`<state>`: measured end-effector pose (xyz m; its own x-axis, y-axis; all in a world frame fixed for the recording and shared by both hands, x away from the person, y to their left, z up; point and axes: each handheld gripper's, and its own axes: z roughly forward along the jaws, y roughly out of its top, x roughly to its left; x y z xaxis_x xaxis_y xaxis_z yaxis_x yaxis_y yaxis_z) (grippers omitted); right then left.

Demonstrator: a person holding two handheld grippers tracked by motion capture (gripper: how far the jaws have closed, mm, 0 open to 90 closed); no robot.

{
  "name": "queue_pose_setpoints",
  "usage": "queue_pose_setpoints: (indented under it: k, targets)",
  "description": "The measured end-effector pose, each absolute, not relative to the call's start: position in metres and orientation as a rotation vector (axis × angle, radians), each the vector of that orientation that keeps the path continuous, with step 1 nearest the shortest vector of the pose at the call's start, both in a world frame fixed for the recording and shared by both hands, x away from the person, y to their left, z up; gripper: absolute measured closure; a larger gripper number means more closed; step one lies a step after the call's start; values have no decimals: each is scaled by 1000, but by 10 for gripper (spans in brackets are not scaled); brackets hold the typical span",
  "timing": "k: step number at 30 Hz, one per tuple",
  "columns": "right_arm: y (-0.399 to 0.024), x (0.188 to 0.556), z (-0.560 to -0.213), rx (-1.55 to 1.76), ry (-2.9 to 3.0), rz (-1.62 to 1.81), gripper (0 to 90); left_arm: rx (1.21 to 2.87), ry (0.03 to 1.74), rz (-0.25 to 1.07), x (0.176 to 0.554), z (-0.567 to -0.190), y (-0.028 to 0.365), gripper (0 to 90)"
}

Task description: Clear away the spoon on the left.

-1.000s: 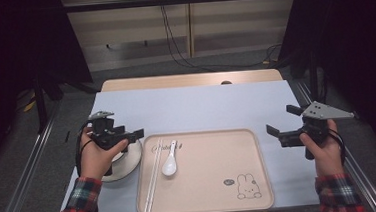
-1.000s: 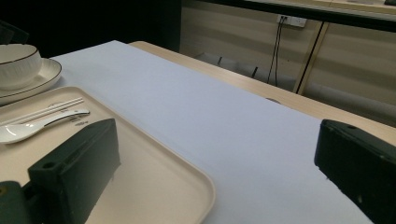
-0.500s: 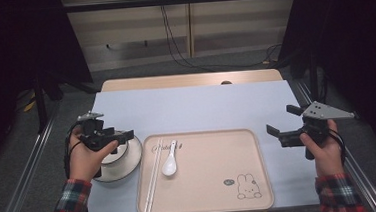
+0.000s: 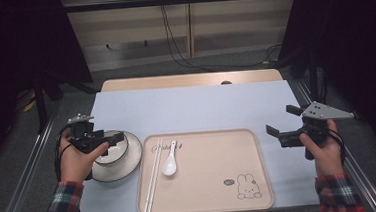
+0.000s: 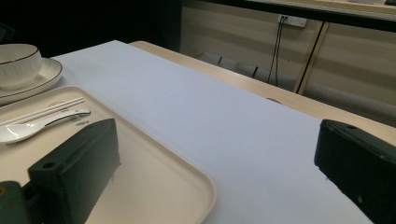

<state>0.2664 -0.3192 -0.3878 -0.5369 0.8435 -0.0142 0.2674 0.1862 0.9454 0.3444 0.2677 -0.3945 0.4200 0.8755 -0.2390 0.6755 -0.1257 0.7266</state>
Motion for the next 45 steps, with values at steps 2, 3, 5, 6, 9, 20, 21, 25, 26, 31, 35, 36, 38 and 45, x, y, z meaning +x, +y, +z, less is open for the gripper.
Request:
queue_pose_setpoints:
  k: [2, 3, 5, 6, 9, 20, 21, 25, 26, 31, 35, 36, 38, 45]
  targets:
    - [-320, 266, -388, 1040, 1914, 1355, 0, 1861, 1335, 323, 344, -395, 269, 168]
    - [-320, 266, -388, 1043, 1913, 1351, 0, 1877, 1331, 320, 344, -396, 271, 168]
    - [-320, 266, -388, 1043, 1913, 1352, 0, 1871, 1341, 322, 344, -396, 273, 167]
    - [-319, 266, -388, 1036, 1917, 1356, 0, 1871, 1341, 324, 344, -397, 274, 166]
    - [-319, 266, -388, 1041, 1917, 1356, 0, 1875, 1352, 328, 343, -398, 279, 166]
    - [-318, 267, -388, 1036, 1924, 1355, 0, 1855, 1391, 328, 343, -403, 289, 170]
    - [-318, 267, -388, 1038, 1923, 1352, 0, 1863, 1391, 332, 343, -404, 291, 173]
    - [-318, 267, -389, 1042, 1915, 1355, 0, 1854, 1396, 342, 343, -406, 293, 189]
    - [-318, 267, -388, 1041, 1916, 1351, 0, 1856, 1394, 341, 343, -406, 294, 197]
    - [-318, 267, -388, 1034, 1920, 1353, 0, 1863, 1391, 341, 343, -405, 296, 208]
    - [-318, 266, -388, 1037, 1921, 1354, 0, 1856, 1395, 355, 342, -403, 299, 214]
    - [-318, 266, -388, 1036, 1918, 1353, 0, 1855, 1396, 365, 342, -402, 299, 215]
    - [-318, 267, -388, 1040, 1919, 1354, 0, 1846, 1402, 377, 342, -401, 302, 220]
    - [-318, 267, -388, 1027, 1924, 1354, 0, 1837, 1423, 383, 340, -406, 308, 319]
